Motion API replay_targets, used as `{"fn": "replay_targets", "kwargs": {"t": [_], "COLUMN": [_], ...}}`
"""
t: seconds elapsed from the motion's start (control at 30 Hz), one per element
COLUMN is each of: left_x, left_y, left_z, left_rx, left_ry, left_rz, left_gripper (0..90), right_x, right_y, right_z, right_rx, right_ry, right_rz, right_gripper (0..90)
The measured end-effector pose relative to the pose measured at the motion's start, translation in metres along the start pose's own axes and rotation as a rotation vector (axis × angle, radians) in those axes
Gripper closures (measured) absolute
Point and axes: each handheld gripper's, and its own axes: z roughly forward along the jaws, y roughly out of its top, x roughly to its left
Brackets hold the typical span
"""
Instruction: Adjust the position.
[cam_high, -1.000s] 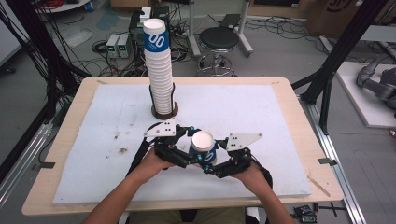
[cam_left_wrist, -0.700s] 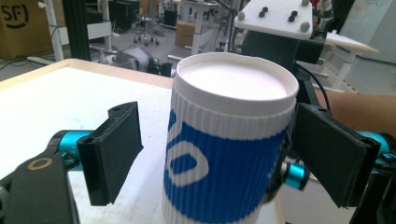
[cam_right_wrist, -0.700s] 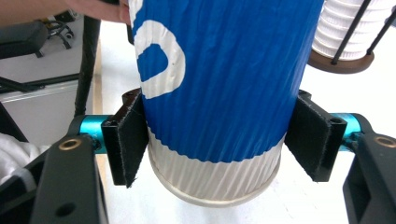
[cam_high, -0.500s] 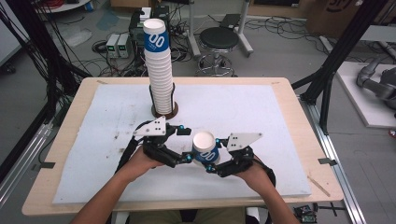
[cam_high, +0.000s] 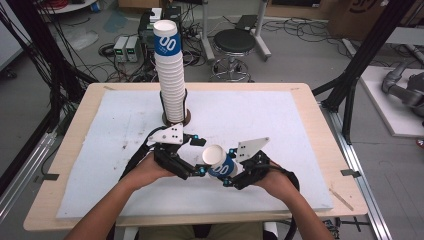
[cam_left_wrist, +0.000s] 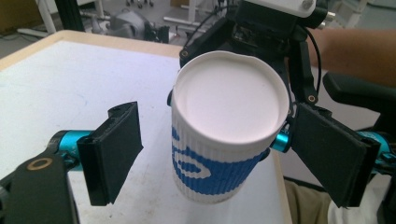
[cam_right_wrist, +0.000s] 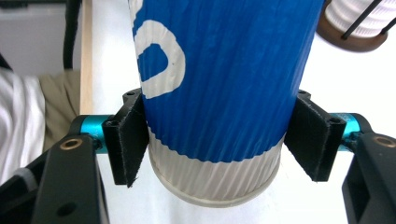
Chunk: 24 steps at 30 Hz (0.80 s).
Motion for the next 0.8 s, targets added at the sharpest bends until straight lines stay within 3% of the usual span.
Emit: {"fn": "replay_targets", "kwargs": {"t": [0.67,0.8], "left_x": [0.000,0.001], "left_y": [0.009,0.007], "left_z": [0.022,0.023], "left_rx": [0.223,0.262], "left_ry": [-0.050,-0.076], "left_rz": [0.033,0.031], "left_gripper": [17.2,24.1], "right_x": [0.002,0.003], "right_y": [0.025,0.026], "right_z": [0.009,0.012], "right_rx": [0.190,0.230], "right_ry": [0.031,0.032], "right_rz": [-0.117,-0.144], "right_gripper": [28.7,28.7]}}
